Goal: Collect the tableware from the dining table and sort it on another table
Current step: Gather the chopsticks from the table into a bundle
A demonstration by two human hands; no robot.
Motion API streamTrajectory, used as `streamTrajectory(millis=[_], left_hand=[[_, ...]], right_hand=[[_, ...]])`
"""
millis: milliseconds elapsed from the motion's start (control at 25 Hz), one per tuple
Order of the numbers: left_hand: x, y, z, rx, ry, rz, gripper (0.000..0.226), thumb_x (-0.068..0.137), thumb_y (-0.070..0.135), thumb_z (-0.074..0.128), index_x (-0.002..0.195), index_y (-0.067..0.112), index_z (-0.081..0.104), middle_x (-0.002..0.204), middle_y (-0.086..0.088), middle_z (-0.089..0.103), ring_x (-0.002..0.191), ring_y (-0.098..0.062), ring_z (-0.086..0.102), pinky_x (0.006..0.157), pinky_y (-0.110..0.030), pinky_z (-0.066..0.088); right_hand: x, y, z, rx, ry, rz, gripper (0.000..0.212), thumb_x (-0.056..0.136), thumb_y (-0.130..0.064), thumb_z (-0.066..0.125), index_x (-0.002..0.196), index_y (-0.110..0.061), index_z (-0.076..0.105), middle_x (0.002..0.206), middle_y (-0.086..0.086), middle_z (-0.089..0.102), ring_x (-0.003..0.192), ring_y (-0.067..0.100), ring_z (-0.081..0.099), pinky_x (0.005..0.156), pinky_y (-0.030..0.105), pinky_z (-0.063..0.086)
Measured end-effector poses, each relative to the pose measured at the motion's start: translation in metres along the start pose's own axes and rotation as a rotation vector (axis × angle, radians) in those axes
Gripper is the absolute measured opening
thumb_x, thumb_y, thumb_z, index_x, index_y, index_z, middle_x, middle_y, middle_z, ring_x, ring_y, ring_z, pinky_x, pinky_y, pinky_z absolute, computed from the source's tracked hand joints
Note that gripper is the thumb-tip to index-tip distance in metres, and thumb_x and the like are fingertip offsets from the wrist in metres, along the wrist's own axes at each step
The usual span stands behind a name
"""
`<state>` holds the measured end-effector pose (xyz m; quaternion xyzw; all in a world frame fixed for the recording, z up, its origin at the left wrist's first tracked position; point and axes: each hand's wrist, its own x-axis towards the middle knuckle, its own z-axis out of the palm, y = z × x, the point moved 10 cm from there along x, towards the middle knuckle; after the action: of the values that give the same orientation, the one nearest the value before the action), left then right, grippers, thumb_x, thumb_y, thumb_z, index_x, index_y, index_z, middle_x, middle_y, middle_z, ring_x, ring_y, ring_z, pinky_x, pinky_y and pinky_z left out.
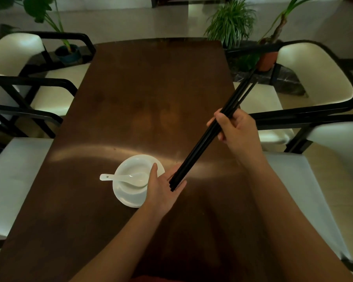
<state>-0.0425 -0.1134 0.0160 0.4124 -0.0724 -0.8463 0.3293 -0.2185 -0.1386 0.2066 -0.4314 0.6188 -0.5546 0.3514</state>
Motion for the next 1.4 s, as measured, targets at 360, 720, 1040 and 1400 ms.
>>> streamTrajectory(millis=[360, 720, 1040, 1400], left_hand=[[-0.012, 0.013, 0.018, -0.197, -0.057, 0.030, 0.056, 0.094, 0.047, 0.036, 0.104, 0.003, 0.071, 0.116, -0.015, 0.067, 0.101, -0.028, 0.067, 0.076, -0.035, 0.059], [-0.010, 0.012, 0.010, -0.251, 0.000, 0.048, 0.047, 0.094, 0.040, 0.042, 0.108, 0.003, 0.067, 0.111, -0.017, 0.069, 0.100, -0.030, 0.068, 0.088, -0.038, 0.053], [-0.016, 0.008, 0.019, -0.213, -0.068, 0.033, 0.034, 0.078, 0.019, 0.056, 0.105, 0.005, 0.071, 0.108, -0.012, 0.071, 0.090, -0.024, 0.071, 0.080, -0.032, 0.054], [-0.019, 0.008, 0.019, -0.087, -0.024, 0.011, 0.030, 0.094, 0.005, 0.038, 0.103, 0.002, 0.066, 0.083, -0.019, 0.071, 0.069, -0.026, 0.071, 0.055, -0.031, 0.060]], right_hand=[[-0.020, 0.015, 0.007, 0.139, 0.019, 0.051, 0.007, 0.092, -0.022, 0.051, 0.090, -0.025, 0.057, 0.070, -0.007, 0.070, 0.050, -0.001, 0.055, 0.046, 0.010, 0.043], [-0.032, 0.001, 0.021, 0.093, -0.011, 0.005, 0.015, 0.093, -0.017, 0.048, 0.096, -0.030, 0.053, 0.073, -0.008, 0.068, 0.055, -0.002, 0.058, 0.050, 0.008, 0.045], [-0.028, -0.010, 0.023, -0.025, -0.064, 0.023, 0.016, 0.089, -0.030, 0.054, 0.082, -0.019, 0.062, 0.070, -0.009, 0.061, 0.052, -0.004, 0.056, 0.047, 0.007, 0.042], [-0.020, -0.005, 0.014, -0.103, -0.032, 0.040, 0.010, 0.089, -0.022, 0.055, 0.080, -0.025, 0.056, 0.065, -0.005, 0.059, 0.044, 0.001, 0.057, 0.042, 0.010, 0.044]])
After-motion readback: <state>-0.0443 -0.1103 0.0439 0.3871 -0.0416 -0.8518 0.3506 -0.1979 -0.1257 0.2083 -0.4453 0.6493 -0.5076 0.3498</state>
